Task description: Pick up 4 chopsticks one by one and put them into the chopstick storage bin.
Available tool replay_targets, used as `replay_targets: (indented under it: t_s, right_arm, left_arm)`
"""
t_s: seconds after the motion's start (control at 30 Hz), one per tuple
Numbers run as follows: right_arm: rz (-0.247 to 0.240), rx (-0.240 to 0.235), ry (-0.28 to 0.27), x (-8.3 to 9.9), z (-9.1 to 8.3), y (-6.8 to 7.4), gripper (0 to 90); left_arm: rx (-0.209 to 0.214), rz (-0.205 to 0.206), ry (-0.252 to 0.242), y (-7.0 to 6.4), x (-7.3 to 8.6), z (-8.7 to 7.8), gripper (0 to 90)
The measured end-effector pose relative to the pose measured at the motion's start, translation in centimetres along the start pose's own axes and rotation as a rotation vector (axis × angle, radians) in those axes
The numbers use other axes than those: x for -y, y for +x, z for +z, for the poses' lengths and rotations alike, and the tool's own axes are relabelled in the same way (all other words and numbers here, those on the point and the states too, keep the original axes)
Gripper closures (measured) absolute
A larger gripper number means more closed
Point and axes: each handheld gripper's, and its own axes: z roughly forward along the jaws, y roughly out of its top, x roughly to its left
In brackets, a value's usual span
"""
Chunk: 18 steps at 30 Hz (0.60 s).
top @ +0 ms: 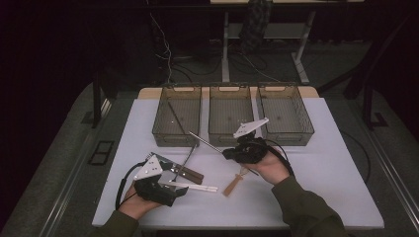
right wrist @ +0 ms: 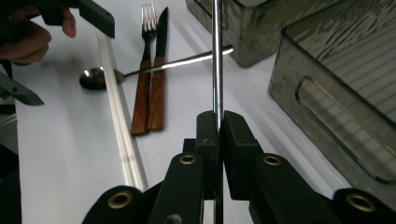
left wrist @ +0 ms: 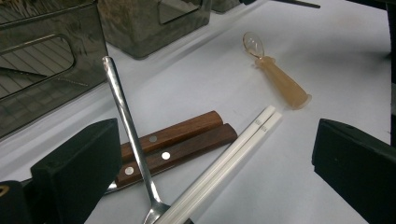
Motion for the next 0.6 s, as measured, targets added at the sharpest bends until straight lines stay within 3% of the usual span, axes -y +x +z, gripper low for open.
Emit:
replay_targets:
  t_s: [0.33, 0.6]
  right_arm:
    - [-0.009, 0.014, -0.019, -2.2, 0.9, -0.1, 84.8]
    - [0.011, 0.031, -0.055, -4.1, 1.8, -0.6, 84.8]
  left_arm:
    - [-0.003, -0.005, 0.001, 0.1, 0.1, 0.0, 0.0]
    - [-0.001, -0.005, -0.003, 0.0, 0.0, 0.0, 0.0]
